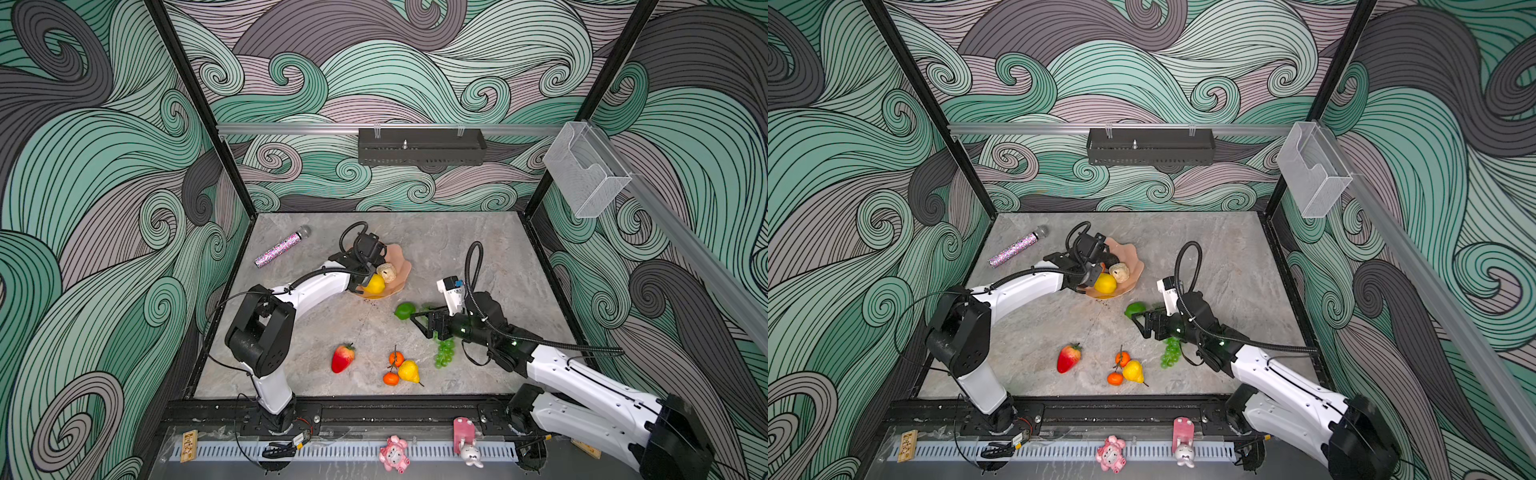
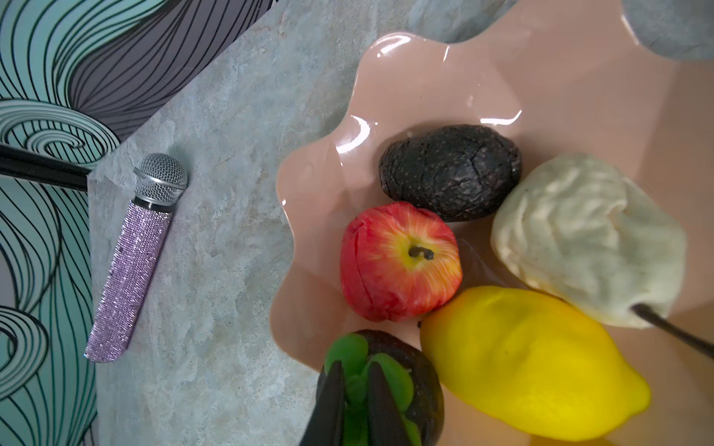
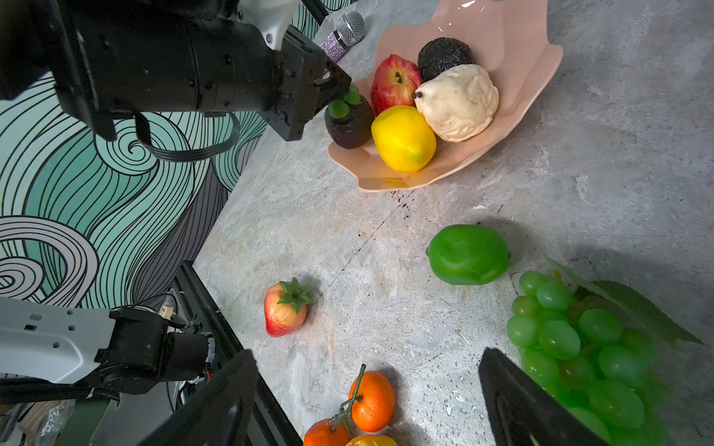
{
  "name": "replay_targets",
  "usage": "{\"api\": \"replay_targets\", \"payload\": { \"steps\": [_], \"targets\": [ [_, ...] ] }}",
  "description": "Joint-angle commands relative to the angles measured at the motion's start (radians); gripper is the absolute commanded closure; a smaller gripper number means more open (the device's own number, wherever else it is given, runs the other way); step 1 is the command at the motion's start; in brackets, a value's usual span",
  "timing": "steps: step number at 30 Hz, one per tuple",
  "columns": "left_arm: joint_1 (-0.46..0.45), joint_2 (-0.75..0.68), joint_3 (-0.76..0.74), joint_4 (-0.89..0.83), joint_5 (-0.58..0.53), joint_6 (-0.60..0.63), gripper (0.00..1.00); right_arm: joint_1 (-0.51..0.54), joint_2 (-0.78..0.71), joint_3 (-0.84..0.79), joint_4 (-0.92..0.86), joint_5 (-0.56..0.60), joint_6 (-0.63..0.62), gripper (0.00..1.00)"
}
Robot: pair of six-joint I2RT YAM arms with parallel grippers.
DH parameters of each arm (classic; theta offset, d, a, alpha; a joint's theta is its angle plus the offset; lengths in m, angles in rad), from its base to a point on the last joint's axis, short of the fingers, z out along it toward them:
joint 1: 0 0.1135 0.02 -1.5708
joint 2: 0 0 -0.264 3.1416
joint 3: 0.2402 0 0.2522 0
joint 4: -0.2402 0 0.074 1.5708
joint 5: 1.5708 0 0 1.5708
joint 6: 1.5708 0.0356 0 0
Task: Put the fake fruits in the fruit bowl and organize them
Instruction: 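Lower the plum into the bowl beside the apple and lemon with the left gripper, then open the left gripper and draw it back from the bowl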
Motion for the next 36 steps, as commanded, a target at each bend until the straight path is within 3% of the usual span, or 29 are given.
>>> {"api": "replay_targets", "payload": {
  "steps": [1,13,22,29,36],
  "targets": [
    [0.008,0.016,0.041,-0.022,0.01,-0.01,0.77,-0.006,-0.012,-0.01,-0.008,0.003,0.0,0.1],
    [0.01,-0.058,0.028,-0.026,0.019,-0.05,0.61,-0.007,-0.022,-0.004,-0.024,0.01,0.006,0.09],
    [0.008,-0.232,-0.028,-0.041,0.089,-0.153,0.43,-0.005,-0.019,0.041,-0.127,0.0,-0.03,0.11],
    [0.009,-0.571,-0.242,0.012,0.149,-0.301,0.32,0.029,-0.015,0.085,-0.296,0.027,-0.072,0.12],
    [0.011,-0.93,-0.57,0.074,0.166,-0.462,0.26,0.149,0.022,0.096,-0.362,0.157,-0.063,0.13]
  ]
}}
